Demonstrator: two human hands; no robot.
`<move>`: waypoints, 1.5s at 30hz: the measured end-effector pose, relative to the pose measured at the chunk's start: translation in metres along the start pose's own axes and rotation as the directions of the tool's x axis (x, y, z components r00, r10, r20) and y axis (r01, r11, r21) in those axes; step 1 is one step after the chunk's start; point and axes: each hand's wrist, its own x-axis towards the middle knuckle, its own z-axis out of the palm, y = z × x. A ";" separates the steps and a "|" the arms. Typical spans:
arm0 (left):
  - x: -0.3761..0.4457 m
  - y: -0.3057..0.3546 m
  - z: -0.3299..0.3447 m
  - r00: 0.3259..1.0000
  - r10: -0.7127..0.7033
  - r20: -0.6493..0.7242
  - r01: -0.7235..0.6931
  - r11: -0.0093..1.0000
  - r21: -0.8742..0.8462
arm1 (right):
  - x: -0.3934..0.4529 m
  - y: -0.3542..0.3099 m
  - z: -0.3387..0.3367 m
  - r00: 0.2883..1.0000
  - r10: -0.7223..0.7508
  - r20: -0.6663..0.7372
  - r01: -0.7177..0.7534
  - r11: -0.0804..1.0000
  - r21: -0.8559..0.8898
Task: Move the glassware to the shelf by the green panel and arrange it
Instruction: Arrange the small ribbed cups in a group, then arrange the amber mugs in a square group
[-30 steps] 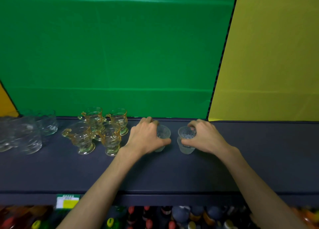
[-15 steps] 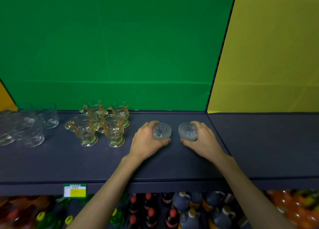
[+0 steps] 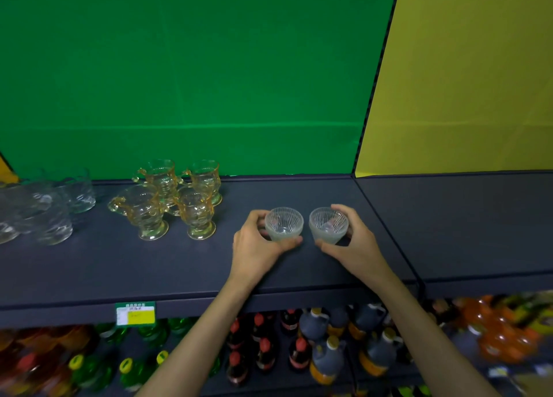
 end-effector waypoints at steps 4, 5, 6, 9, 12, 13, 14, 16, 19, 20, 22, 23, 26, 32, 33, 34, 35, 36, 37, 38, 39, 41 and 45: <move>-0.010 0.001 -0.003 1.000 0.007 0.016 -0.007 1.000 0.001 | -0.005 -0.001 -0.001 1.000 0.006 -0.024 -0.006 1.000 0.002; -0.013 0.001 -0.003 1.000 0.010 0.015 -0.010 1.000 -0.002 | -0.006 -0.001 -0.002 1.000 0.006 -0.022 -0.006 1.000 0.000; -0.016 0.000 -0.002 1.000 0.016 0.012 -0.016 1.000 -0.005 | -0.006 -0.001 -0.002 1.000 0.006 -0.021 -0.006 1.000 0.000; -0.019 -0.001 0.000 1.000 0.023 -0.003 -0.023 1.000 -0.007 | -0.010 0.001 -0.003 1.000 -0.006 -0.029 0.006 1.000 -0.002; -0.019 -0.002 0.002 1.000 0.020 -0.004 -0.020 1.000 -0.014 | -0.014 0.004 -0.004 1.000 -0.018 -0.020 0.018 1.000 0.003; -0.019 -0.001 0.002 1.000 0.020 -0.003 -0.020 1.000 -0.015 | -0.015 0.005 -0.005 1.000 -0.016 -0.017 0.016 1.000 0.009; -0.020 -0.001 0.001 1.000 0.021 -0.003 -0.021 1.000 -0.020 | -0.015 0.005 -0.005 1.000 -0.015 -0.017 0.015 1.000 0.011; -0.021 -0.001 0.000 1.000 0.022 0.001 -0.022 0.999 -0.034 | -0.016 0.004 -0.005 1.000 -0.019 -0.015 0.019 1.000 0.001; -0.023 -0.001 -0.001 1.000 0.027 0.011 -0.026 0.998 -0.051 | -0.016 0.003 -0.005 1.000 -0.013 -0.008 0.013 1.000 -0.004; -0.023 -0.001 -0.002 0.999 0.030 0.012 -0.029 0.998 -0.050 | -0.016 0.003 -0.005 1.000 -0.009 -0.007 0.009 1.000 -0.007; -0.024 0.001 -0.002 0.999 0.033 0.015 -0.032 0.999 -0.037 | -0.016 0.004 -0.006 1.000 -0.005 -0.008 0.005 1.000 -0.013; -0.025 0.001 -0.002 0.999 0.032 0.018 -0.031 0.999 -0.025 | -0.016 0.004 -0.006 1.000 -0.002 -0.005 0.002 1.000 -0.010; -0.027 0.004 -0.005 0.999 0.030 0.037 -0.031 0.999 0.028 | -0.018 0.000 -0.007 1.000 0.003 0.017 -0.003 1.000 -0.017; -0.033 0.011 -0.019 0.996 0.067 0.056 -0.079 0.964 0.255 | -0.016 -0.009 -0.016 0.998 -0.034 0.048 0.038 0.995 -0.091; -0.036 0.014 -0.023 0.994 0.093 0.056 -0.106 0.936 0.336 | -0.015 -0.013 -0.018 0.997 -0.060 0.049 0.066 0.989 -0.129; -0.039 0.016 -0.028 0.989 0.133 0.061 -0.146 0.895 0.421 | -0.014 -0.017 -0.020 0.995 -0.089 0.052 0.097 0.980 -0.175; -0.040 0.019 -0.033 0.980 0.187 0.070 -0.196 0.839 0.507 | -0.013 -0.022 -0.021 0.991 -0.120 0.061 0.131 0.965 -0.225; -0.042 0.021 -0.038 0.966 0.244 0.085 -0.246 0.770 0.588 | -0.012 -0.028 -0.022 0.985 -0.153 0.076 0.169 0.945 -0.279; -0.043 0.024 -0.044 0.952 0.289 0.103 -0.283 0.699 0.657 | -0.010 -0.035 -0.022 0.978 -0.186 0.095 0.207 0.921 -0.329; -0.043 0.028 -0.051 0.942 0.313 0.118 -0.300 0.635 0.712 | -0.008 -0.042 -0.021 0.968 -0.221 0.115 0.248 0.895 -0.371; -0.043 0.031 -0.059 0.937 0.323 0.130 -0.305 0.579 0.756 | -0.007 -0.050 -0.019 0.958 -0.254 0.133 0.286 0.870 -0.402; -0.041 0.036 -0.075 0.938 0.317 0.140 -0.289 0.495 0.819 | -0.003 -0.067 -0.012 0.938 -0.310 0.157 0.347 0.829 -0.439; -0.036 0.040 -0.116 0.948 0.305 0.094 -0.220 0.411 0.885 | -0.002 -0.100 0.010 0.905 -0.372 0.204 0.424 0.781 -0.458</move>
